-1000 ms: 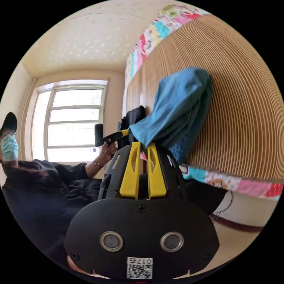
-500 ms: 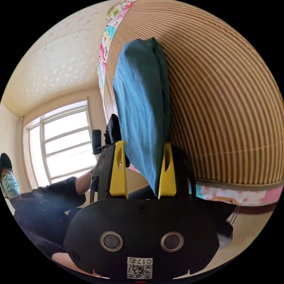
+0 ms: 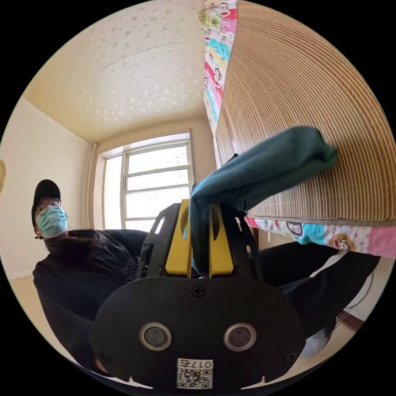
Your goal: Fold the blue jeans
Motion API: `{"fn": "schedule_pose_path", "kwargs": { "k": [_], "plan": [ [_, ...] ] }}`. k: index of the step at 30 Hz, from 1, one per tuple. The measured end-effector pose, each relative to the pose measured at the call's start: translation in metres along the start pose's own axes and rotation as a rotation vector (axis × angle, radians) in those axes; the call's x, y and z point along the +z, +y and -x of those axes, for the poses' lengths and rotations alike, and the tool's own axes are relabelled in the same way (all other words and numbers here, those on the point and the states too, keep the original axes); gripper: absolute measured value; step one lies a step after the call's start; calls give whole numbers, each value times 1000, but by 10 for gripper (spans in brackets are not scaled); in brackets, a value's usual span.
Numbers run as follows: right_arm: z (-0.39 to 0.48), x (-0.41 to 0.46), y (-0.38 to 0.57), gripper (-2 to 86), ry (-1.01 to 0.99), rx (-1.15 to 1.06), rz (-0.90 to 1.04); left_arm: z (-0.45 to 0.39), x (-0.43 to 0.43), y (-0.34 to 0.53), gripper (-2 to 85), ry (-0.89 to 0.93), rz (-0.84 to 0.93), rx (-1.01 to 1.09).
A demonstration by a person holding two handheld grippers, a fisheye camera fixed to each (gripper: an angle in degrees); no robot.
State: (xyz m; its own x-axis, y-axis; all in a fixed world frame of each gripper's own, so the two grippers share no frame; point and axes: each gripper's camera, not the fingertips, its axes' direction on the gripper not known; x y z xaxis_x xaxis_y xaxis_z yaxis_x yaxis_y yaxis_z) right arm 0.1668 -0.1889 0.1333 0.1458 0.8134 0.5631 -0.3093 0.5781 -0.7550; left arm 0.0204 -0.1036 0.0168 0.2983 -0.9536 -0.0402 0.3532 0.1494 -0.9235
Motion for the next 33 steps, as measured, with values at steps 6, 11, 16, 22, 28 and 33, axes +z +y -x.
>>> {"fn": "schedule_pose_path", "kwargs": {
  "k": [6, 11, 16, 22, 28, 33],
  "plan": [
    [110, -91, -50, 69, 94, -266, 21, -124, 52, -71, 69, 20, -116, 176],
    [177, -191, -41, 62, 301, -417, -35, -202, 150, -156, 71, 81, -43, 317],
    [153, -292, -17, 62, 640, -265, -196, -227, 300, -243, 92, -109, 2, 411],
    [50, -347, 67, 32, 976, 312, -314, -148, 441, -236, 77, -433, 482, 287],
    [3, -234, 133, 7, 1021, 305, -263, -67, 332, -160, 68, -778, 419, 119],
    [-7, -56, 85, 4, 1016, 80, 80, 14, 131, -63, 65, -808, 27, -434]
  ]
}}
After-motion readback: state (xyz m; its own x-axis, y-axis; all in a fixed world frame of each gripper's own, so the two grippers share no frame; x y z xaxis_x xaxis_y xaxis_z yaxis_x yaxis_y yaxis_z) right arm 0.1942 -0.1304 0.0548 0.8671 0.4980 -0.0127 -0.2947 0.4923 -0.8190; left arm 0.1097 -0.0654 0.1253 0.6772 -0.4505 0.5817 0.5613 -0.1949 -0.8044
